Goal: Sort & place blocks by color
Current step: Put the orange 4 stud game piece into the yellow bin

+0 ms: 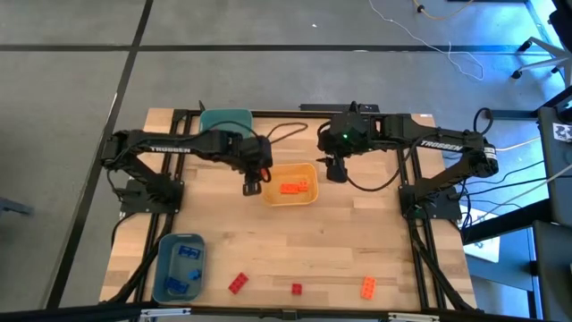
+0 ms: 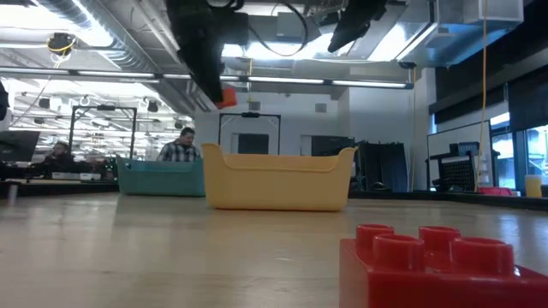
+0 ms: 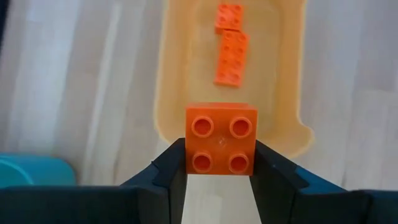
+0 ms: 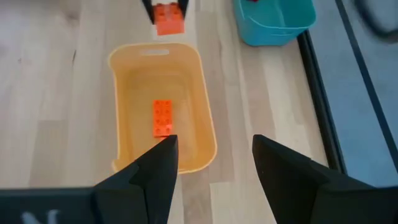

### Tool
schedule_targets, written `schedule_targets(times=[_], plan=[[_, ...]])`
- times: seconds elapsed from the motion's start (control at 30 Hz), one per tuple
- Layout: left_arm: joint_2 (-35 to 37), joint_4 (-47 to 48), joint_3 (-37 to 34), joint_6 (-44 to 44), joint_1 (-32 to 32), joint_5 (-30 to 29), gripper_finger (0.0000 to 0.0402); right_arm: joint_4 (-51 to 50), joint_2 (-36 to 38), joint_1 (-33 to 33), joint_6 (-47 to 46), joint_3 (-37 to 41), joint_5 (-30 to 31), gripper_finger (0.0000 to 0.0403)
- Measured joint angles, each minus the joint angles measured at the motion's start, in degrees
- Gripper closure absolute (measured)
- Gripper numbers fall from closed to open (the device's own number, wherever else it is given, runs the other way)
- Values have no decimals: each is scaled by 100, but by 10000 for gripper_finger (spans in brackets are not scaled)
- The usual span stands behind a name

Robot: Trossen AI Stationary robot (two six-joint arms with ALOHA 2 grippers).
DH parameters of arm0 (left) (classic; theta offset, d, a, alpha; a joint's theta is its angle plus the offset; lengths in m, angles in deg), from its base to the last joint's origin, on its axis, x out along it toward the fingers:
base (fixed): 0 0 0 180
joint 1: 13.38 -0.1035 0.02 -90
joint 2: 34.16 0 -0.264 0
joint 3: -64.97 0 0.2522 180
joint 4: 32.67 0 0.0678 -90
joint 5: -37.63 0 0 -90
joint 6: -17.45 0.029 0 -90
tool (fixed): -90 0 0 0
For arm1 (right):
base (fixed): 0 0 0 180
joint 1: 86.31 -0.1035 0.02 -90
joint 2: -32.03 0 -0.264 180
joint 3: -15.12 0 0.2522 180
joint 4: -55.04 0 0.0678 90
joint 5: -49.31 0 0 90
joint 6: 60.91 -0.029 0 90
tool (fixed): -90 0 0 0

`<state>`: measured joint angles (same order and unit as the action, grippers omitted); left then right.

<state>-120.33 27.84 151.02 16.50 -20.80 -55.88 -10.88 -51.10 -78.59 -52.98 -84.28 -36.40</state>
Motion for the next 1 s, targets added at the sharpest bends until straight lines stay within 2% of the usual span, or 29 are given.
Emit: schedule_targets(times=[0.17,0.43,0.8,1.0], plan=[[-315,-184,9,-2,-245,253,271,-15,2,4,8,0,5,194],[-1160,-1023,4,175,-254,927,271,-50,7,4,-6,0,8,194],[-2042,-1264,-4,151,-257,921,271,-44,9,4,-17,0,10,194],[-2197,-1482,6,205,-286,897,271,-35,9,4,-28,0,12,194]])
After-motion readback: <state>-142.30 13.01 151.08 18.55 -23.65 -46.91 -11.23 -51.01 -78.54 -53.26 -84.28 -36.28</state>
